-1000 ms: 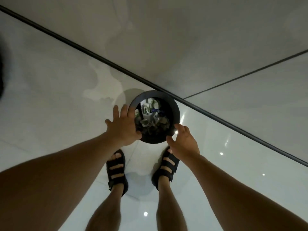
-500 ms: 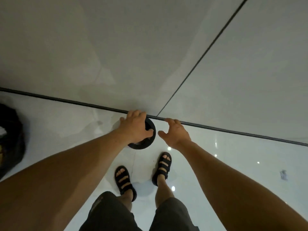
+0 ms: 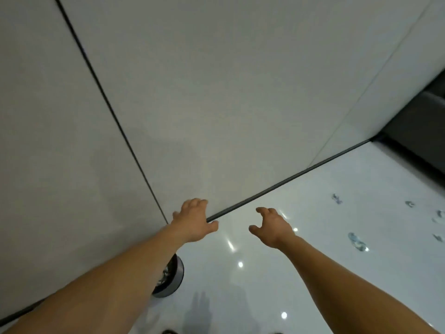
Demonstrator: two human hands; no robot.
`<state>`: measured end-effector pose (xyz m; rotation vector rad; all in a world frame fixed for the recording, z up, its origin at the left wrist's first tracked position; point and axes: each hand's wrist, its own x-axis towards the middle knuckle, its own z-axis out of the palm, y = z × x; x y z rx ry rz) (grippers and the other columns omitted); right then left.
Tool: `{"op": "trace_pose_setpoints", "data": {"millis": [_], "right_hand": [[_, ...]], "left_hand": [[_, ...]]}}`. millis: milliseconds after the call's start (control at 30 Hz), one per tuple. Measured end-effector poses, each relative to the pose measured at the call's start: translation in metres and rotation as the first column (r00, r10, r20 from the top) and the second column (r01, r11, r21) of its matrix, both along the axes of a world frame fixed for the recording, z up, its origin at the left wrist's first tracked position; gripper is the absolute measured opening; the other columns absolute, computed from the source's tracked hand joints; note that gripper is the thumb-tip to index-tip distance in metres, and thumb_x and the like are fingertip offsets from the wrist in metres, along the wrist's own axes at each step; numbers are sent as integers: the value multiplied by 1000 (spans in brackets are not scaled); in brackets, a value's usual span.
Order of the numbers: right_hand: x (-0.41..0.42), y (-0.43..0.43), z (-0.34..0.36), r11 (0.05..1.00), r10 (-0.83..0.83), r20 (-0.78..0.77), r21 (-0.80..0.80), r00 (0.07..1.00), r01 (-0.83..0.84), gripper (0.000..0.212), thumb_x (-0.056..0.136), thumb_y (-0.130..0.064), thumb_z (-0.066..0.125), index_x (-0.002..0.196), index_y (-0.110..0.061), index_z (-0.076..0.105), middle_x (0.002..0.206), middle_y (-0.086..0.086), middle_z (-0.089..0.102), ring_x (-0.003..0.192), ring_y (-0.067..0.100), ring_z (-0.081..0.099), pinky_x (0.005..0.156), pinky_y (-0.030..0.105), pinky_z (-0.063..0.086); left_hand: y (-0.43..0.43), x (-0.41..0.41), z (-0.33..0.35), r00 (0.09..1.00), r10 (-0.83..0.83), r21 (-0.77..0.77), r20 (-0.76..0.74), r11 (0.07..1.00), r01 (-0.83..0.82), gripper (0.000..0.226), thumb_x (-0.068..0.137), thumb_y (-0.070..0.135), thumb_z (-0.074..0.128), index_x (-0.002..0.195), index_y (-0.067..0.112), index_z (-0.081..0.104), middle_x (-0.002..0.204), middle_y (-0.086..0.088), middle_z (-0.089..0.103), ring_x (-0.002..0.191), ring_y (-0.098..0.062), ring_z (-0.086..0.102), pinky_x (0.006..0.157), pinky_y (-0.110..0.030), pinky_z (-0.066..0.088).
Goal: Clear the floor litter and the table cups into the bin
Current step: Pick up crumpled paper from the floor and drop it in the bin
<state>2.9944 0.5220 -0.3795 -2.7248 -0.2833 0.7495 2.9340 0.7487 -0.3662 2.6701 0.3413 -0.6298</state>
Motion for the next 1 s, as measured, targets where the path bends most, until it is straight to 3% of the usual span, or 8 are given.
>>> {"op": "trace_pose_setpoints", "data": {"millis": [233, 500, 767, 1000], "right_hand": [[21, -183, 25, 980, -198, 77, 3, 977, 198, 69, 92, -46, 54, 151, -22, 26, 150, 4, 33, 129, 26, 44, 95, 37, 44], [33, -343, 36, 904, -427, 104, 16, 898, 428, 69, 90, -46, 54, 150, -23, 26, 149, 5, 33, 130, 28, 42, 98, 40, 43], [67, -441, 28, 818, -573, 72, -22, 817, 575, 70, 91, -44, 55, 150, -23, 26, 149, 3, 31, 129, 26, 42, 98, 39, 45], [130, -522, 42, 718, -678, 107, -112, 727, 687, 72, 92, -47, 56, 151, -22, 24, 152, 4, 28, 130, 26, 44, 99, 39, 45]], "left_hand": [[-175, 84, 48, 964, -260, 76, 62, 964, 255, 83, 86, 59, 51, 151, 22, 15, 158, 0, 13, 145, -23, 10, 114, -48, 21], [-352, 149, 69, 848, -513, 97, 135, 859, 503, 79, 86, 59, 51, 149, 22, 19, 156, 0, 18, 144, -22, 12, 113, -50, 23], [-457, 224, 50, 760, -648, 34, 49, 762, 647, 79, 88, 55, 52, 150, 20, 19, 157, 0, 17, 144, -22, 13, 113, -49, 24], [-541, 333, 64, 705, -691, -60, 162, 706, 706, 78, 87, 50, 55, 149, 18, 21, 155, -2, 22, 143, -25, 18, 112, -47, 27]]}}
